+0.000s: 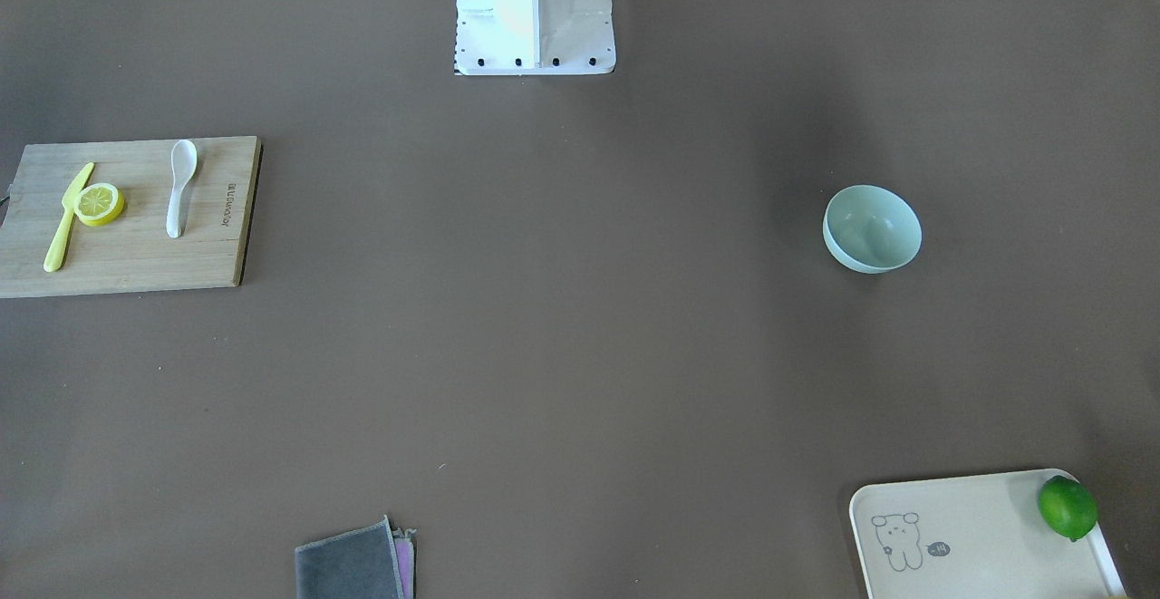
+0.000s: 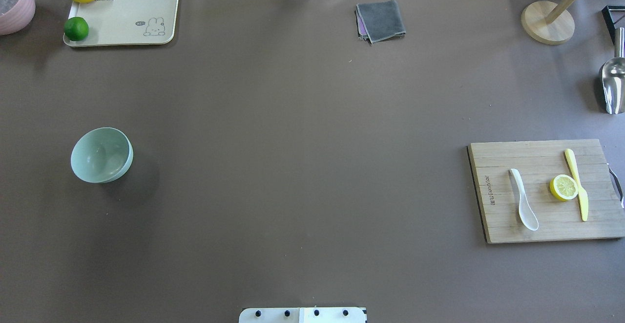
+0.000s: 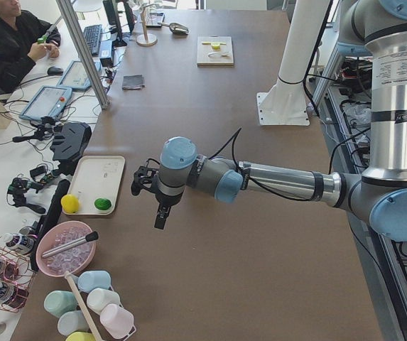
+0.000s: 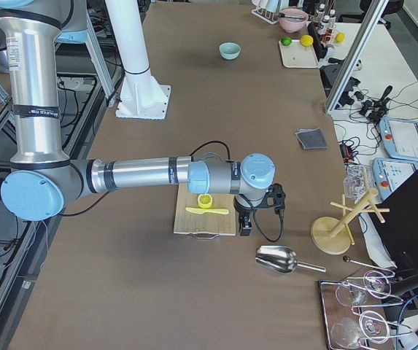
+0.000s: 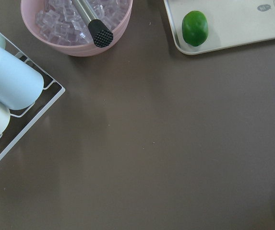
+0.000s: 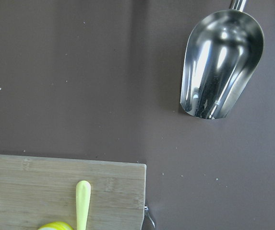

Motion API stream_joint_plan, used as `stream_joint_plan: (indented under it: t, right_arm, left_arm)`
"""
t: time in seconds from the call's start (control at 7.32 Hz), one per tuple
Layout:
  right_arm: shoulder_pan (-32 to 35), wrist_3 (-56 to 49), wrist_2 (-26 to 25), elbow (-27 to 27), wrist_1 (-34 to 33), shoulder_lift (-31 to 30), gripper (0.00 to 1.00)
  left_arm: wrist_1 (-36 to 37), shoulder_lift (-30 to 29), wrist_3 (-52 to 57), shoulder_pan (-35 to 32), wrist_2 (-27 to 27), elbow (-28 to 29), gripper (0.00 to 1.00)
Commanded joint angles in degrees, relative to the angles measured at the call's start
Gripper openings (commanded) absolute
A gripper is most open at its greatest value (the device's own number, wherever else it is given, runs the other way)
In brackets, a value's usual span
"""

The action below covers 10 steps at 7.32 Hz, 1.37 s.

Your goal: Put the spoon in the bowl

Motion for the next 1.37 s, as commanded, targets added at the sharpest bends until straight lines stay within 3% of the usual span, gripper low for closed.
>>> stream_joint_plan:
  t: [0.0,1.23]
  right_arm:
    - [0.1,-0.1,-0.3,-0.3,0.0,0.0,1.0]
    - [0.1,0.0,-0.2,-0.1,0.0,0.0,1.0]
  left_arm:
    - [0.1,0.4,0.1,0.0,-3.0,0.7,0.98]
    - [0.0,0.5,0.0,0.0,-3.7,1.3,0.98]
